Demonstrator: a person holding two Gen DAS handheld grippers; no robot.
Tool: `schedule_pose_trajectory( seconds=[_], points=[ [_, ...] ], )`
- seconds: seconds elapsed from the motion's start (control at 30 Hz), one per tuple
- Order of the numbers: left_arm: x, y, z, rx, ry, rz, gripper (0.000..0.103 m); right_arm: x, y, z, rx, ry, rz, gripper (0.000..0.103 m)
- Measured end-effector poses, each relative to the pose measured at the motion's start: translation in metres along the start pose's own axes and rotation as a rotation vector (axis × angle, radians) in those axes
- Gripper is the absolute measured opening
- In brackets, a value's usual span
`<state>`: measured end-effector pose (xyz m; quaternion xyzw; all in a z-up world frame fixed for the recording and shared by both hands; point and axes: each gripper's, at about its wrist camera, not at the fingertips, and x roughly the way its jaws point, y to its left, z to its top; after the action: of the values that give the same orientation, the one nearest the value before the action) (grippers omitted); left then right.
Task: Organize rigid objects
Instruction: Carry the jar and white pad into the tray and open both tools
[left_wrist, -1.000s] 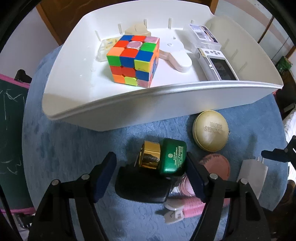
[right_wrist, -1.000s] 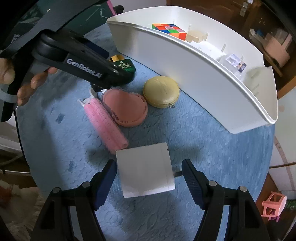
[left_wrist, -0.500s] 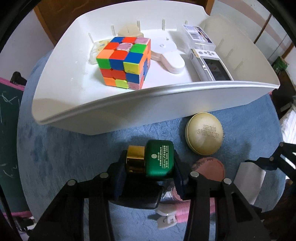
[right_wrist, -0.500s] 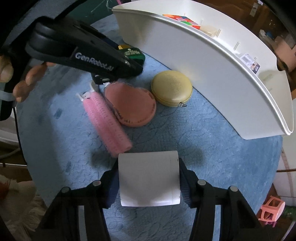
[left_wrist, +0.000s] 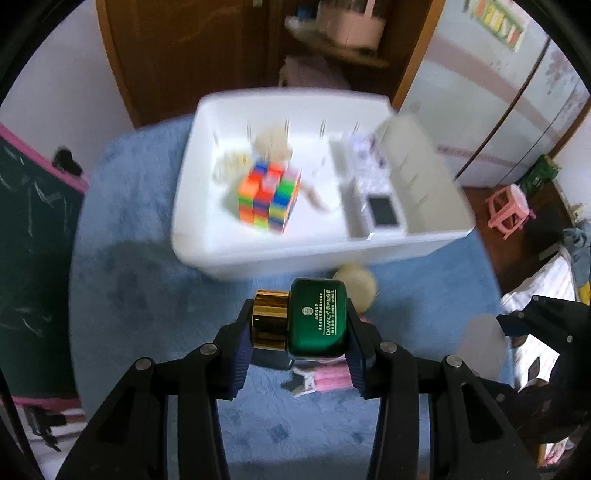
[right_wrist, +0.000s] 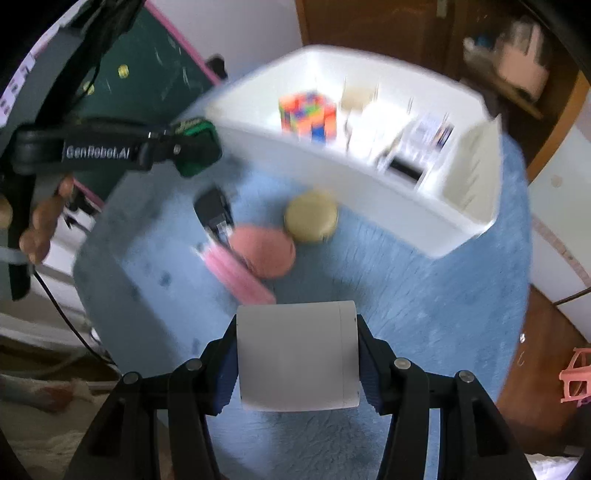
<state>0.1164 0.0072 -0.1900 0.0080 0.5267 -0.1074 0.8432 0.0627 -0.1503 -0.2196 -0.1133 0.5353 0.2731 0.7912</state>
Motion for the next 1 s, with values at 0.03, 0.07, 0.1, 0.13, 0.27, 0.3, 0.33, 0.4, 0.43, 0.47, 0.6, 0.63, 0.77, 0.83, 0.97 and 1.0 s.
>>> schedule_pose_trajectory(
  seconds=[0.03,0.07,0.1,0.13,0.27,0.3,0.33,0.4,0.43,0.47,0.6,0.63,0.77,0.83,0.97,1.0],
  points=[
    [-0.015,-0.002,0.007,0.008,-0.029,-0.001,0.047,-0.012,0.001,0.005,0.003,-0.030,-0.001,0.056],
    [-0.023,-0.001,0.009,0.012,-0.049,-0.003,0.047,-0.027,0.003,0.012,0.008,-0.068,-0.003,0.056],
    [-0.032,-0.003,0.018,0.017,-0.071,-0.003,0.047,-0.035,-0.001,0.022,0.012,-0.095,-0.004,0.056],
    [-0.044,-0.003,0.028,0.021,-0.095,-0.005,0.047,-0.045,-0.009,0.032,0.014,-0.116,-0.004,0.056],
    [-0.075,-0.007,0.060,0.046,-0.187,-0.010,0.047,-0.082,-0.011,0.059,0.022,-0.229,-0.035,0.056],
    [-0.081,-0.008,0.067,0.053,-0.206,-0.010,0.047,-0.090,-0.013,0.061,0.025,-0.247,-0.040,0.056],
    [-0.084,-0.010,0.074,0.062,-0.224,-0.011,0.047,-0.098,-0.014,0.067,0.027,-0.268,-0.046,0.056],
    [-0.092,-0.012,0.090,0.079,-0.254,-0.012,0.047,-0.112,-0.013,0.082,0.030,-0.309,-0.060,0.056],
    [-0.094,-0.013,0.098,0.085,-0.268,-0.011,0.047,-0.115,-0.014,0.088,0.030,-0.327,-0.068,0.056],
    [-0.096,-0.013,0.105,0.092,-0.279,-0.011,0.047,-0.122,-0.017,0.097,0.026,-0.349,-0.058,0.056],
    [-0.096,-0.013,0.133,0.102,-0.297,-0.022,0.047,-0.129,-0.027,0.128,0.048,-0.390,-0.090,0.056],
    [-0.091,-0.014,0.142,0.107,-0.297,-0.025,0.047,-0.129,-0.029,0.134,0.061,-0.395,-0.098,0.056],
    [-0.067,-0.017,0.164,0.122,-0.280,-0.025,0.047,-0.107,-0.045,0.162,0.136,-0.382,-0.124,0.056],
    [-0.046,-0.016,0.176,0.123,-0.257,-0.031,0.047,-0.089,-0.054,0.170,0.170,-0.359,-0.124,0.056],
    [0.007,-0.012,0.196,0.125,-0.184,-0.035,0.047,-0.038,-0.067,0.183,0.221,-0.278,-0.110,0.056],
    [0.020,-0.011,0.199,0.129,-0.165,-0.031,0.047,-0.022,-0.068,0.183,0.227,-0.249,-0.110,0.056]
  ],
)
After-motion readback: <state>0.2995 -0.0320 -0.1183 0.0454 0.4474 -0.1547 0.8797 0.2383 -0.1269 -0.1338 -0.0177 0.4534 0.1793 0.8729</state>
